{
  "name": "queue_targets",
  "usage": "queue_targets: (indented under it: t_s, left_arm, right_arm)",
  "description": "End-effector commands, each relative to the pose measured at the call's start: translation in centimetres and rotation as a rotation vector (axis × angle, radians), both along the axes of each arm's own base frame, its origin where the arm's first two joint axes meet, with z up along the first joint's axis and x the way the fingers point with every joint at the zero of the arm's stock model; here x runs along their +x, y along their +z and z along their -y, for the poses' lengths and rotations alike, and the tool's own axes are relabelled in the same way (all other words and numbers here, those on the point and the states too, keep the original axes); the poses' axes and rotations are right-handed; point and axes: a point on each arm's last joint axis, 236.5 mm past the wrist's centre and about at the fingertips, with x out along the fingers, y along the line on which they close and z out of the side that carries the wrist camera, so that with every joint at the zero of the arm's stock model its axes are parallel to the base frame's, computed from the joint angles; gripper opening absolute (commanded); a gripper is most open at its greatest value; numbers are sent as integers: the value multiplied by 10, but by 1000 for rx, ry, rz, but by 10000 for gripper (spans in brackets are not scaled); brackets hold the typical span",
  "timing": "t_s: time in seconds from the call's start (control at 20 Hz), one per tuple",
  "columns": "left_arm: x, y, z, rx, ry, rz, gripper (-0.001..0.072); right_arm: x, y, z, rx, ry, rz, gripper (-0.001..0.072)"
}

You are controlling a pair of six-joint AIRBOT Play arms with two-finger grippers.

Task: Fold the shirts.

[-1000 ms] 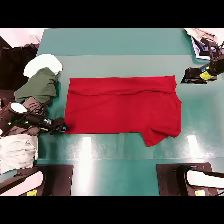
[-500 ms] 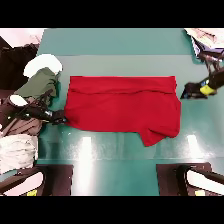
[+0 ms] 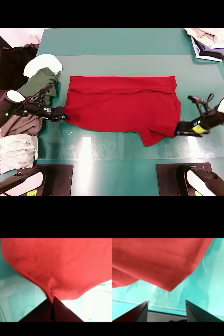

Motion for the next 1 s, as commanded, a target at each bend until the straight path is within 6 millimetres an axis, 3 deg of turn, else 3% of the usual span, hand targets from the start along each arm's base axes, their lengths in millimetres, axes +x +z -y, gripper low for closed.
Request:
queue_targets:
  t_s: [0.0,0.1,0.3,0.35,0.5,0.55,0.7,0.8,0.85,0.95]
  left_arm:
    - [-1,1,0,-2,-4,-1,21]
    - [-1,1,1,-2,-4,-2,21]
    - [-2,1,1,-2,-15,1,21]
    - [-2,1,1,-3,-18,0,21]
    - [-4,1,2,-5,-27,-3,21]
    - [-6,2,2,-8,-36,-9,21]
    - [-24,15,7,-25,-85,-27,20]
    - [-27,41,9,-16,-96,53,19]
    - [-28,53,9,-8,-95,99,20]
    - [-25,70,8,5,-87,178,21]
  right_arm:
    - [-6,-25,-9,23,-75,41,501]
    - [8,-30,-26,93,-126,100,501]
    - [36,-30,-26,105,-178,211,425]
    - [38,-29,-25,99,-176,219,366]
    - [40,-20,-16,59,-143,223,61]
    - [39,-15,-13,49,-125,216,17]
    - [23,10,5,-29,-45,139,16]
    - [11,32,16,-75,-6,85,16]
    - [11,44,16,-76,7,86,16]
    - [34,67,17,-81,2,185,16]
